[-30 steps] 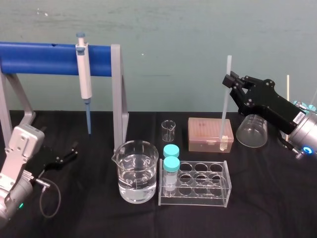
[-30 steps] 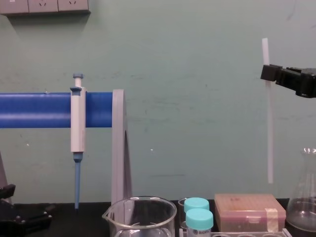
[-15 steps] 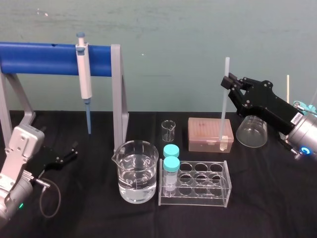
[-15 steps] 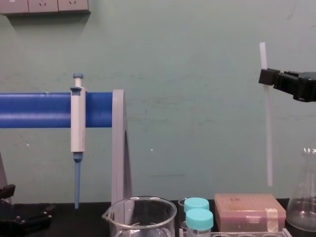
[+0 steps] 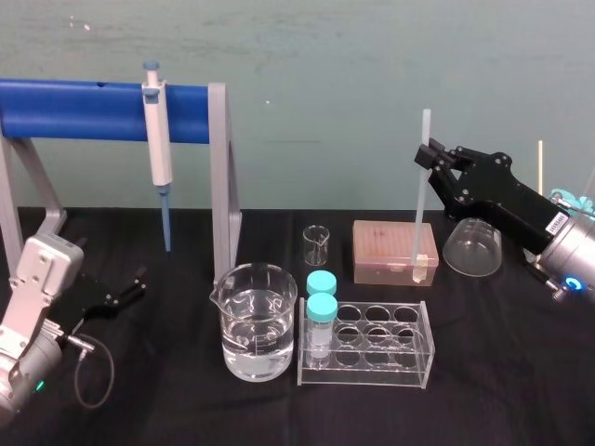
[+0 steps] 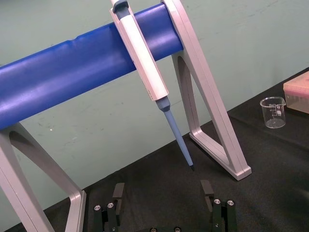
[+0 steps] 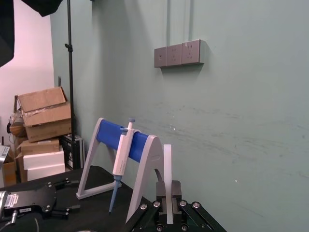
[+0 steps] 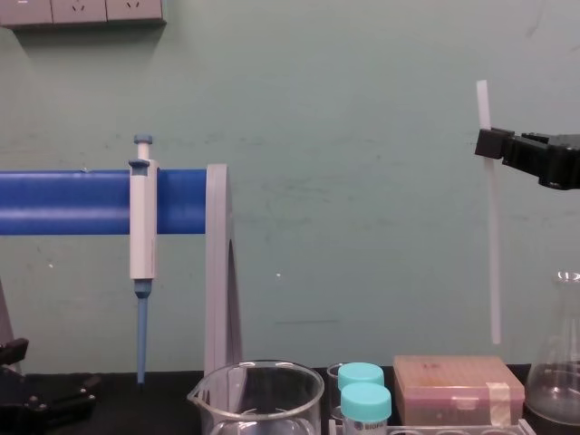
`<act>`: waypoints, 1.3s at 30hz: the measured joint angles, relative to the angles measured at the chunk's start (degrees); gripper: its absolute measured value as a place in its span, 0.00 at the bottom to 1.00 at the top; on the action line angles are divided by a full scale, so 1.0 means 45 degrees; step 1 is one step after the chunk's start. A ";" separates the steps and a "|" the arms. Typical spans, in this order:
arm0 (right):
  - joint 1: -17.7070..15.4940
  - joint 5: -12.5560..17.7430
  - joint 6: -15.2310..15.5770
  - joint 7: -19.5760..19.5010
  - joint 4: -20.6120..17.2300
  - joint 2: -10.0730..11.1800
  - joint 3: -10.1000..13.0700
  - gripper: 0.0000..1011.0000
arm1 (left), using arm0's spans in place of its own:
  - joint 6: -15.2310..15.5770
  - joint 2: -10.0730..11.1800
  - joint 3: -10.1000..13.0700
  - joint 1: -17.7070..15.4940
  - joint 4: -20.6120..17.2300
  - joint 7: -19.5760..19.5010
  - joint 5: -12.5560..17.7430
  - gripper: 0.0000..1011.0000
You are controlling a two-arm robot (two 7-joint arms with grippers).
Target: Pick up the stirring rod with one hand, then place it down.
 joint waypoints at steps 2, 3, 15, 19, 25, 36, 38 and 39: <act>-0.0010 0.0000 0.0000 0.0000 -0.0010 -0.0008 0.0002 0.06 | 0.0000 0.0000 -0.0001 -0.0001 0.0000 0.0000 0.0000 0.99; -0.0024 0.0000 0.0001 0.0000 -0.0023 -0.0009 0.0002 0.06 | 0.0001 0.0000 0.0000 0.0000 0.0000 0.0000 0.0000 0.99; -0.0103 0.0098 -0.0025 0.0117 -0.0054 0.0014 0.0038 0.06 | 0.0000 0.0000 0.0000 0.0000 0.0000 0.0000 0.0000 0.99; -0.0125 0.0138 -0.0079 0.0193 -0.0058 0.0024 0.0048 0.06 | 0.0001 0.0000 0.0000 0.0000 0.0000 0.0000 0.0000 0.99; -0.0168 0.0241 -0.0192 0.0321 -0.0064 0.0044 0.0061 0.06 | 0.0001 0.0000 0.0000 0.0000 0.0000 0.0000 0.0000 0.99; -0.0243 0.0315 -0.0244 0.0357 -0.0158 0.0086 0.0062 0.06 | 0.0000 0.0000 -0.0001 0.0000 0.0000 0.0000 -0.0001 0.99; -0.0268 0.0320 -0.0244 0.0352 -0.0186 0.0100 0.0061 0.06 | 0.0001 0.0000 0.0000 0.0000 0.0000 0.0000 0.0000 0.99; -0.0280 0.0321 -0.0244 0.0352 -0.0201 0.0112 0.0062 0.06 | 0.0000 0.0000 0.0000 0.0000 0.0000 0.0000 0.0000 0.99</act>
